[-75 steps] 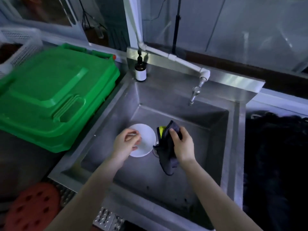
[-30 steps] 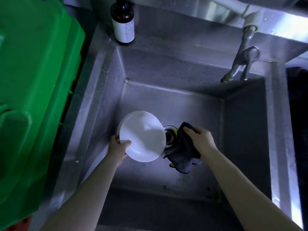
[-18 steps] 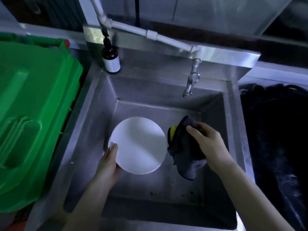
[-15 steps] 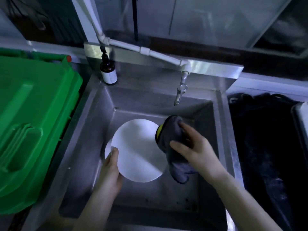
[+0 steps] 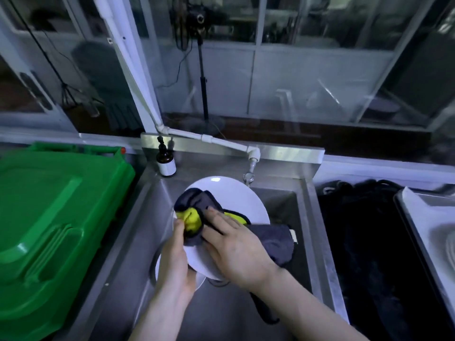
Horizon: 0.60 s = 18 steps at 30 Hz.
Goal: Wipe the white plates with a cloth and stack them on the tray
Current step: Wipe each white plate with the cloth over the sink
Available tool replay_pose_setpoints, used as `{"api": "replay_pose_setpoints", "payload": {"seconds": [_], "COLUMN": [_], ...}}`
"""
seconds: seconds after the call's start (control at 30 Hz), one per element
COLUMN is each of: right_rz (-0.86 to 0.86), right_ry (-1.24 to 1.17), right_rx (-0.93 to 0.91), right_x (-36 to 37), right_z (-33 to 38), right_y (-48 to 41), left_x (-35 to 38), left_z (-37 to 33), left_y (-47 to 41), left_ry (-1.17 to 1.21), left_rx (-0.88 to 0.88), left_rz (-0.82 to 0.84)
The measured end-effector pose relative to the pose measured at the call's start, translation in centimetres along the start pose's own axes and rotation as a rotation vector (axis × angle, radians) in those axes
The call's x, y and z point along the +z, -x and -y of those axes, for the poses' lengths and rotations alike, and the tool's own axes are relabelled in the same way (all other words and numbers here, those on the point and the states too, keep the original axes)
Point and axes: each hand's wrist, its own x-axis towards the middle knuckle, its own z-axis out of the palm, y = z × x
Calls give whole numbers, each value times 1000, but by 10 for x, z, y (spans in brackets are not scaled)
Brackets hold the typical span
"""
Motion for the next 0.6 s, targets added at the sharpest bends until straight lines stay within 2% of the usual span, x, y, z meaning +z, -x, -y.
{"api": "replay_pose_setpoints", "payload": {"seconds": [0.13, 0.23, 0.3, 0.4, 0.5, 0.6], "right_rz": [-108, -29, 4, 12, -11, -19], "right_ry": [95, 101, 41, 20, -77, -174], "right_rx": [215, 308, 268, 75, -48, -68], "right_x": [-29, -52, -59, -52, -40, -37], "right_z": [-27, -51, -53, -32, -11, -1], "right_y": [-34, -18, 7, 38, 35, 5], "left_x": [7, 5, 7, 13, 21, 29], "left_z": [1, -16, -30, -38, -32, -30], "left_y": [10, 15, 17, 18, 18, 18], "left_ry": [-21, 33, 28, 54, 72, 120], "left_rx": [63, 120, 180, 173, 15, -110], "left_rz": [-9, -18, -12, -42, -19, 76]}}
